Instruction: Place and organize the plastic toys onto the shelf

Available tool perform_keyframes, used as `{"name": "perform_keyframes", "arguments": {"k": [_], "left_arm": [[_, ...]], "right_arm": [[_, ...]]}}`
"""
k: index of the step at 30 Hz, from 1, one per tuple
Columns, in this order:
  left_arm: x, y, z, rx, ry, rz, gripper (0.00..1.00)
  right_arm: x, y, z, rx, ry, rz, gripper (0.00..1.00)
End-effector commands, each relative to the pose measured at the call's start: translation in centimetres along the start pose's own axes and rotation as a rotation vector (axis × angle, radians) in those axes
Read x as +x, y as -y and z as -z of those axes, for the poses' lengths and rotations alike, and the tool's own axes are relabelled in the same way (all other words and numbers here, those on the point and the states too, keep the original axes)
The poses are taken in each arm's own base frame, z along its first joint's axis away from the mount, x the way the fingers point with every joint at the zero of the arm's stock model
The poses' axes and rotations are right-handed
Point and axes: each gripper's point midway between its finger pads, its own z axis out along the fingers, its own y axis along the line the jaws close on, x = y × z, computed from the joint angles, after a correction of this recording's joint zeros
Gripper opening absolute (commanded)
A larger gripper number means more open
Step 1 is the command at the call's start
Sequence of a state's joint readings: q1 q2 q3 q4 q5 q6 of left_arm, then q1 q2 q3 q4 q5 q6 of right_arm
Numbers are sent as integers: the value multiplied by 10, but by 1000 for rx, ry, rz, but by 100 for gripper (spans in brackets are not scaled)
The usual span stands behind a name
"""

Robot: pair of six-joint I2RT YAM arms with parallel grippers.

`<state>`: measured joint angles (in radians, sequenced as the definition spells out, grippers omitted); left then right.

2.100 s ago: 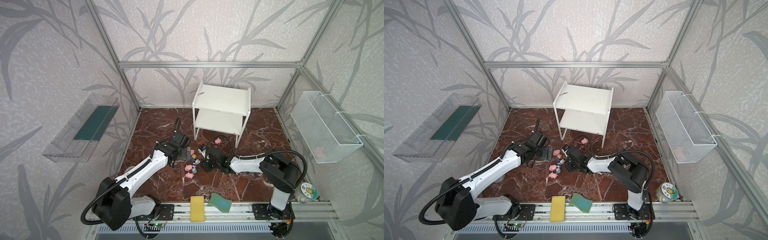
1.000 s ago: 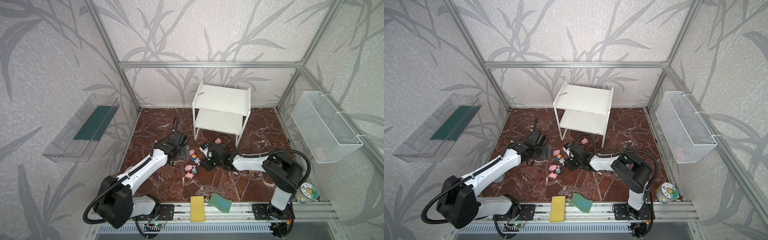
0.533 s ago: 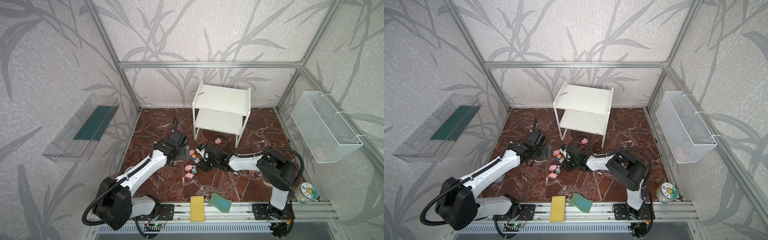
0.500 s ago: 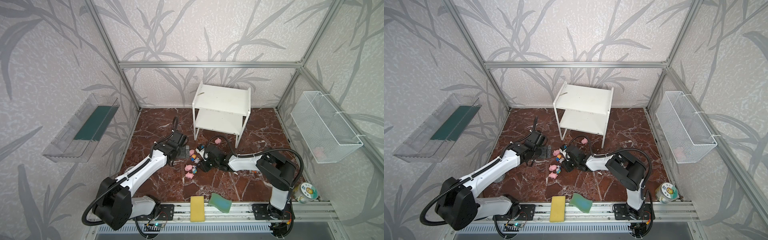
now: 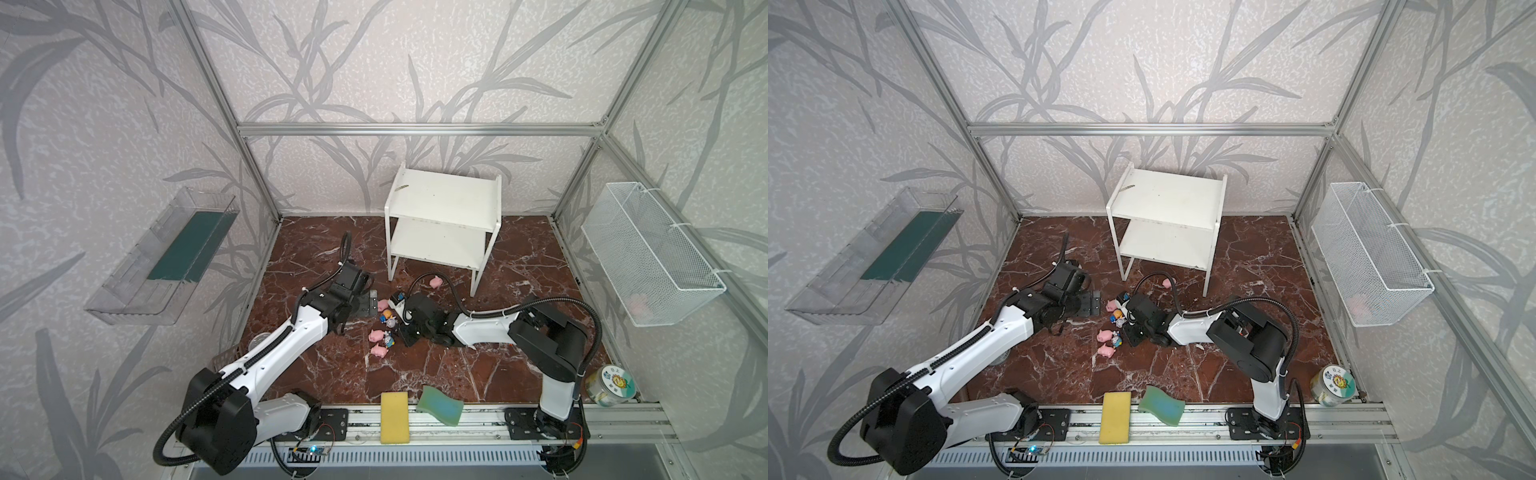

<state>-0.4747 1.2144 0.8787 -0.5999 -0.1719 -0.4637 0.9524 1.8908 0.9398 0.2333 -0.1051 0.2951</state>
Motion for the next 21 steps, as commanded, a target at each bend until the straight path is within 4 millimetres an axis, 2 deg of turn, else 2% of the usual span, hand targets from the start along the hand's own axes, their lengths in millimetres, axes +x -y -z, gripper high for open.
{"name": "perform_keyframes", "arguments": {"k": [1, 6, 8, 13, 15, 21], "left_arm": [[2, -1, 1, 14, 1, 11, 99], [5, 9, 3, 78, -4, 17, 98], [6, 25, 5, 170, -4, -19, 97], [7, 52, 13, 334, 1, 13, 96], [9, 64, 15, 401, -6, 10, 95], [13, 89, 15, 496, -23, 33, 89]], "right_arm": [[7, 5, 7, 33, 4, 2, 18], [0, 7, 20, 48, 68, 10, 17], [-2, 10, 26, 59, 98, 11, 17], [-6, 16, 42, 91, 166, 17, 17], [-14, 15, 55, 94, 215, 16, 17], [-23, 16, 82, 100, 319, 10, 17]]}}
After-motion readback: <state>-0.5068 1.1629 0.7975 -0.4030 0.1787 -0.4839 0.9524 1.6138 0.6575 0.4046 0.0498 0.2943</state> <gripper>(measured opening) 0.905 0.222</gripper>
